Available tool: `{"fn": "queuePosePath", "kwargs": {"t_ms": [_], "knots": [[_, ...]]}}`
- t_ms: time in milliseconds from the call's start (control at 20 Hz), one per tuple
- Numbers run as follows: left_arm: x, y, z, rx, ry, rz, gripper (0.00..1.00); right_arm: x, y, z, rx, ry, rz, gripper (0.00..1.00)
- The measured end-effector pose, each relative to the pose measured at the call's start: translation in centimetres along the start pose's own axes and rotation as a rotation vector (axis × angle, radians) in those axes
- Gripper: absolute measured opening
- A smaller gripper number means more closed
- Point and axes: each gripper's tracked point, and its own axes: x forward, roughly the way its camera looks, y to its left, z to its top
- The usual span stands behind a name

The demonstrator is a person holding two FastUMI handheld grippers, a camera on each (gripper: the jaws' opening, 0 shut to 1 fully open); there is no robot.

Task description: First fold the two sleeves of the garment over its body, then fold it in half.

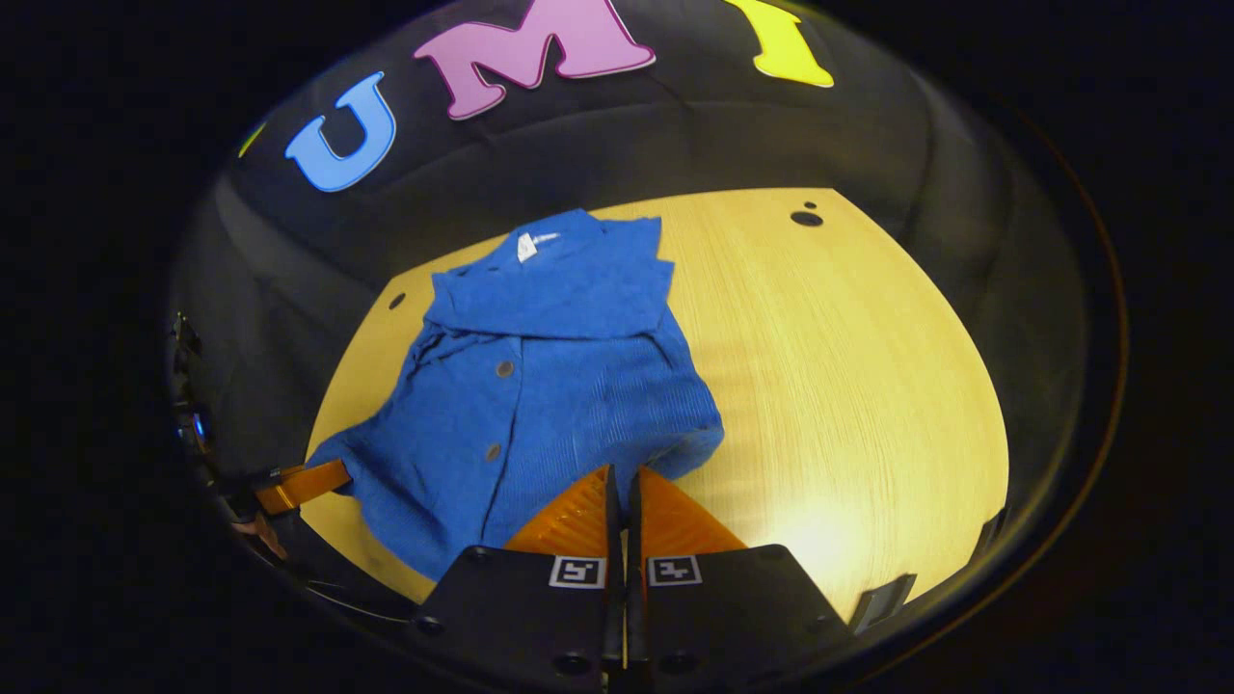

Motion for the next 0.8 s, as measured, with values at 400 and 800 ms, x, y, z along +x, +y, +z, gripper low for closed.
{"fn": "queuePosePath", "kwargs": {"t_ms": [400, 800], "knots": [[2.3, 0.5, 13.5, 0.045, -0.165, 0.014, 0.00, 3.0, 2.6, 14.6, -0.025, -0.162, 0.080, 0.02], [11.2, 6.1, 27.8, 0.029, -0.348, 0.134, 0.00, 12.3, 2.0, 28.6, -0.056, -0.303, 0.062, 0.01]]}}
